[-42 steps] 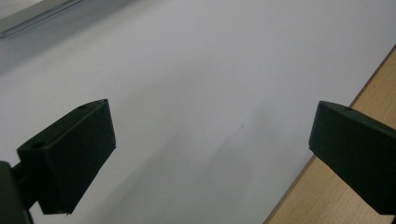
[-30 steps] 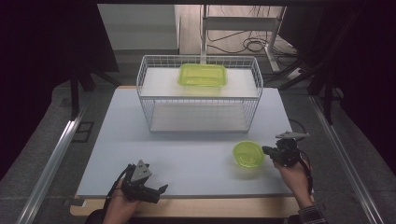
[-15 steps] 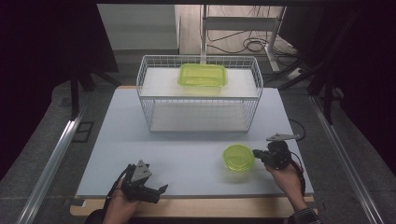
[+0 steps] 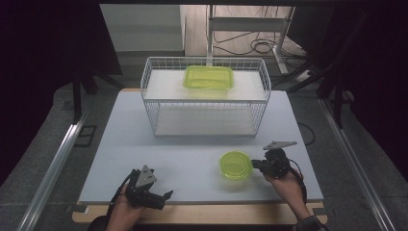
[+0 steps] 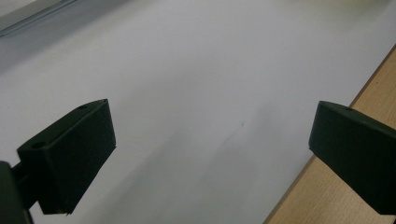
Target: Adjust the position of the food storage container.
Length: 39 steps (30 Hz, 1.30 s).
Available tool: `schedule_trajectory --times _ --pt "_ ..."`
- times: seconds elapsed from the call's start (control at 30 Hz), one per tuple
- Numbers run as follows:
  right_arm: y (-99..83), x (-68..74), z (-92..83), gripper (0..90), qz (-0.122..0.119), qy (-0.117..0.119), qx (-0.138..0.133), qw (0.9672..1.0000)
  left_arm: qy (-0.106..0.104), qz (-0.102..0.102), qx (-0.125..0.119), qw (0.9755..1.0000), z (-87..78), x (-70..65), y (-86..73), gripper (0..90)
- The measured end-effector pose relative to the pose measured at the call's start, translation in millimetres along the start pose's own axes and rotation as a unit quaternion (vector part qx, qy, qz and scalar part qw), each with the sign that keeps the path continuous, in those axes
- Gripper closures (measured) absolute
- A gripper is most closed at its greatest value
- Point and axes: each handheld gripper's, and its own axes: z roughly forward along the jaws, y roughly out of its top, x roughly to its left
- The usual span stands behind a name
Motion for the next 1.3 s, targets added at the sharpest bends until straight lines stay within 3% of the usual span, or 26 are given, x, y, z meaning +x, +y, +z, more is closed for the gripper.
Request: schedule_trajectory --times 0.47,0.8,1.07,1.2,1.3 --pt "-0.1 11.3 16.8 89.1 0.003 0.041 0.009 0.9991 0.0 0.001 0.004 1.0 0.9 -0.9 0.1 0.3" --pt "12.5 31.4 40.4 89.0 -0.017 0.065 0.003 0.9977 0.001 0.002 0.005 1.0 1.4 -1.2 0.0 0.3" --pt "19.3 43.4 56.1 89.0 -0.019 0.087 0.0 0.996 0.001 0.004 0.008 1.0 2.2 -1.5 0.1 0.3" --pt "20.8 50.4 61.8 88.0 -0.034 0.084 0.003 0.9959 0.001 0.003 0.007 1.0 1.8 -1.2 -0.1 0.3" --pt "20.7 48.0 58.1 86.4 -0.041 0.072 0.001 0.9966 0.001 0.003 0.006 1.0 1.4 -0.7 -0.2 0.4"
